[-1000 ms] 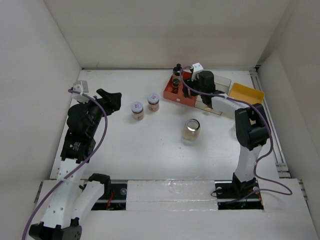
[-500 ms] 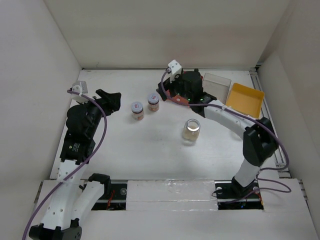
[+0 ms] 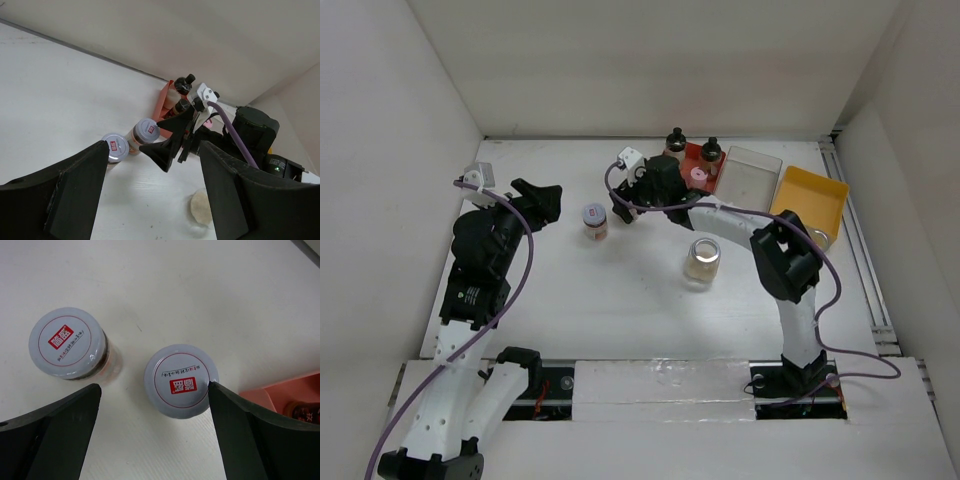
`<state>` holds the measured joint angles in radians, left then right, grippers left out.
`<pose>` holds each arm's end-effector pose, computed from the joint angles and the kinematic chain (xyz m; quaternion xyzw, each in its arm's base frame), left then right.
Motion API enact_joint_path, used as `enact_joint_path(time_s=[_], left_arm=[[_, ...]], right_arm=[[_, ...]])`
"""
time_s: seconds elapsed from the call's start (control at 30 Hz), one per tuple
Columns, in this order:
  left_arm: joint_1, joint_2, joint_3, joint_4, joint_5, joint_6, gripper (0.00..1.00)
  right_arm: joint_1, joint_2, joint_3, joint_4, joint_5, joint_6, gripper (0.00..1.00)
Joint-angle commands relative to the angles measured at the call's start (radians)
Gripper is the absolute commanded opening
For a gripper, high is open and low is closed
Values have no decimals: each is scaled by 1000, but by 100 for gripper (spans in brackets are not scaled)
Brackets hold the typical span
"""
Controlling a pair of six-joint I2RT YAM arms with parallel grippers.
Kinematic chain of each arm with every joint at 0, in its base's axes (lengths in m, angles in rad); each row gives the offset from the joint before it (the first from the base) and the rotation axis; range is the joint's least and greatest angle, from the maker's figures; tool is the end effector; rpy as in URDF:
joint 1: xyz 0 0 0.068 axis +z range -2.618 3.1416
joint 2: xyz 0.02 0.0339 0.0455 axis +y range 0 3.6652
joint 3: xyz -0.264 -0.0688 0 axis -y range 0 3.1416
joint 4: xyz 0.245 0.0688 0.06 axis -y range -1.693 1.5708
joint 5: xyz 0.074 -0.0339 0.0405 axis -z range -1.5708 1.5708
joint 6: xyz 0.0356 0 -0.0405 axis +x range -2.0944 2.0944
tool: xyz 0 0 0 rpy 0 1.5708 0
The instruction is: Organize the condiment bottles
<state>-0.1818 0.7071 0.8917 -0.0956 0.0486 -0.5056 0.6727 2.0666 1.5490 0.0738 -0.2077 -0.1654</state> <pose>0.1553 -0.0303 0.3987 -0.0911 0.6688 -0.2640 0.6890 0.3759 0.3089 0.2299 -0.3927 0.7456 0.2181 0.4923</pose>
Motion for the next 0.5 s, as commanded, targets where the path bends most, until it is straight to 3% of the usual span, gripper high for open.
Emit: enact_joint_path(time_s=[0.0,0.37,0.47], left_arm=[[1,-12,-7,43,2,13,69],[1,-3,-7,43,2,13,69],[1,-3,-7,43,2,13,69]], right_arm=[[-1,7,60,14,24,-8,94],[-1,73,100,14,94,10,92],[-10,82,100,14,85,21,86]])
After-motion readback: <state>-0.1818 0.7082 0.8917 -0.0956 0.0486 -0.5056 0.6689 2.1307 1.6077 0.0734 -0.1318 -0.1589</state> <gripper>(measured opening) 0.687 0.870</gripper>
